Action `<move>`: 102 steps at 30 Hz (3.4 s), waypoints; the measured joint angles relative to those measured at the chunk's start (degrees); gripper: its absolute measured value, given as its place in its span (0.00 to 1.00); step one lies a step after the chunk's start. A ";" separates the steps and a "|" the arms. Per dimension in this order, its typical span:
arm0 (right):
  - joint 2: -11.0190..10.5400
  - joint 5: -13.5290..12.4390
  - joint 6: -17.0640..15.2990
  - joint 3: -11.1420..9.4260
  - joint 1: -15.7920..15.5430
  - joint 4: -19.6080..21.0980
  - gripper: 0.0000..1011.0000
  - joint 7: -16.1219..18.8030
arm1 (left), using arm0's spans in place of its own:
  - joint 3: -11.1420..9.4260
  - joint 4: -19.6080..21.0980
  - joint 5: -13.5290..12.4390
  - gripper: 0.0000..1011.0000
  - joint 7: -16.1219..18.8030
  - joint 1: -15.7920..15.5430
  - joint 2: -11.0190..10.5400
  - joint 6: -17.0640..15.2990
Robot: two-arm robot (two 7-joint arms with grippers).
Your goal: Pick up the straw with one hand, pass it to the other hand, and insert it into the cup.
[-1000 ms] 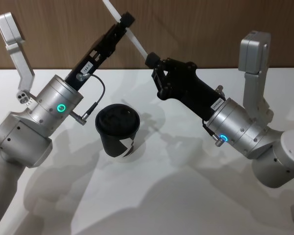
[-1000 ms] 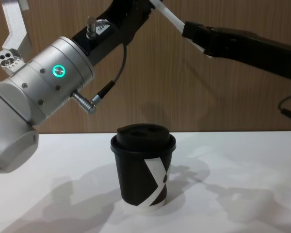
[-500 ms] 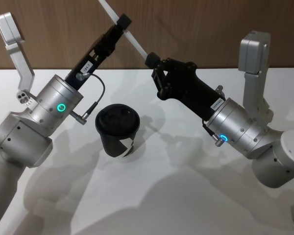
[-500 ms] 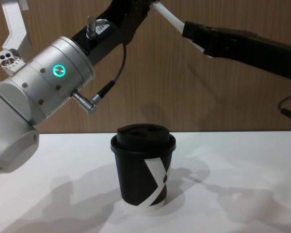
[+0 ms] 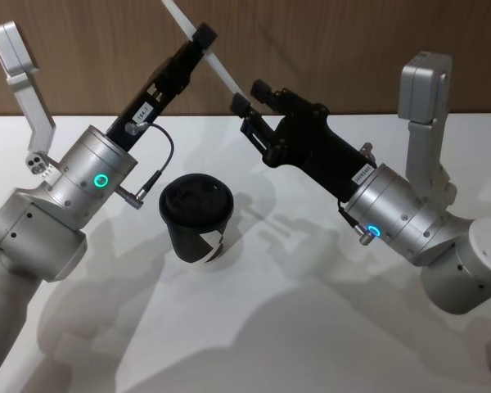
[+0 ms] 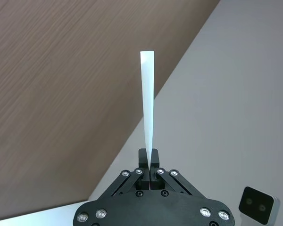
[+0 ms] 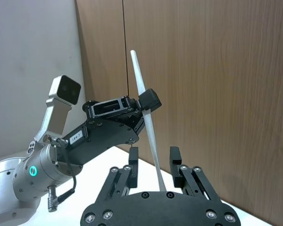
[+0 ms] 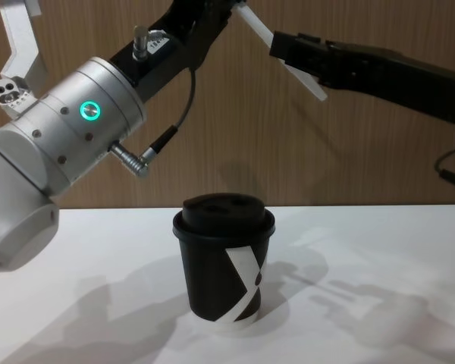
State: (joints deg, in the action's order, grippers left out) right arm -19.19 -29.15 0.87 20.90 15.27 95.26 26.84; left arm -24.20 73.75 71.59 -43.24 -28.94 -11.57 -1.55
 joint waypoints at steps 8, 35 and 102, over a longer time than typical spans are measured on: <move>0.00 0.00 0.00 0.00 0.00 0.00 0.62 0.00 | -0.49 1.28 -2.00 0.00 2.12 0.31 -1.11 1.86; 0.00 0.00 0.00 0.00 0.00 0.00 0.99 0.00 | -3.06 9.82 -21.92 0.00 15.84 2.67 -8.48 9.90; 0.00 0.00 0.00 0.00 0.00 0.00 0.99 0.00 | -1.78 14.73 -27.61 0.00 18.81 5.79 -11.25 2.75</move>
State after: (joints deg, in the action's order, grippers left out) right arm -19.18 -29.15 0.87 20.91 15.27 95.26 26.84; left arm -25.98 88.48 43.97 -24.43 -23.15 -22.82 1.20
